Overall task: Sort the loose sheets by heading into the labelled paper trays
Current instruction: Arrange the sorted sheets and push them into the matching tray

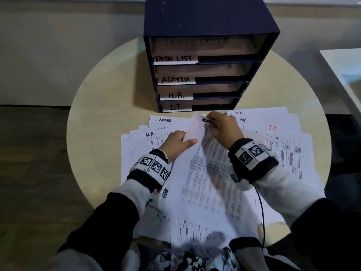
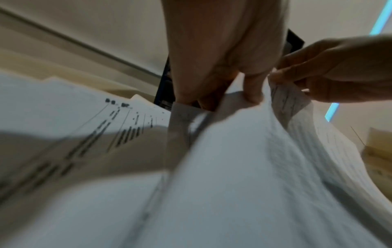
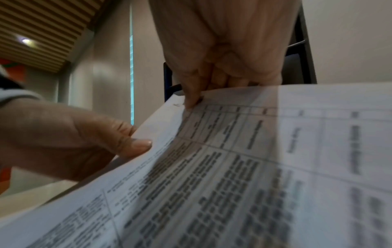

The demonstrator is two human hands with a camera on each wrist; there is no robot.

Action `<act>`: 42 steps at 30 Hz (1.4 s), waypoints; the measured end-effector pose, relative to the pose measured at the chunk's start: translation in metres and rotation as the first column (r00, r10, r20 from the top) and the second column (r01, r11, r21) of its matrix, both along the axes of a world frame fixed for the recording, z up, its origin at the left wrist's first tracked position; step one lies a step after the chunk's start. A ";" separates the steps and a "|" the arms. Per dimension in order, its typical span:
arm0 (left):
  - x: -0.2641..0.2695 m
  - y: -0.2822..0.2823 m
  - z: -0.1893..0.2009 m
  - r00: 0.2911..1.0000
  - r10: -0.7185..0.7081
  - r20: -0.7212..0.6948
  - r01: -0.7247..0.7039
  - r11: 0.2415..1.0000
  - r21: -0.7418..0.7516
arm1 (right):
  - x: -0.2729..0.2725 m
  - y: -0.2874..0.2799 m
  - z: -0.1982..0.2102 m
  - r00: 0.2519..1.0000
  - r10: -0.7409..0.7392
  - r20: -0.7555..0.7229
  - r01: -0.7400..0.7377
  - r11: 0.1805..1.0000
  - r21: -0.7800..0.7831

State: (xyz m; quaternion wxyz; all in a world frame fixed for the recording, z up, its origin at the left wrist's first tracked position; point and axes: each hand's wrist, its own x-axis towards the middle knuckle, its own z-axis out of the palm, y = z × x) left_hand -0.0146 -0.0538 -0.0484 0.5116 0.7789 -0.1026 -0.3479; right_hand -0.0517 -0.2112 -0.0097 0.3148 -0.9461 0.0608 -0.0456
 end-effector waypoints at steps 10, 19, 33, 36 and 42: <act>0.037 0.016 0.032 0.855 0.519 0.009 -0.507 0.839 -0.199 | 0.006 -0.061 0.014 0.859 -0.511 -0.016 0.486 0.808 0.334; 0.116 0.008 0.019 0.859 0.492 -0.139 -0.510 0.846 -0.155 | -0.024 -0.059 -0.014 0.873 -0.336 -0.353 0.483 0.498 0.721; 0.086 -0.001 0.064 0.901 0.395 -0.182 -0.426 0.884 -0.193 | 0.011 -0.057 0.021 0.918 -0.354 -0.178 0.320 0.400 0.859; 0.079 0.003 0.062 0.882 0.401 -0.246 -0.455 0.861 -0.229 | 0.043 -0.054 0.040 0.913 -0.381 -0.147 0.304 0.393 0.868; 0.079 0.002 0.070 0.848 0.467 -0.249 -0.521 0.820 -0.235 | 0.076 -0.057 0.048 0.844 -0.452 -0.288 0.434 0.261 0.862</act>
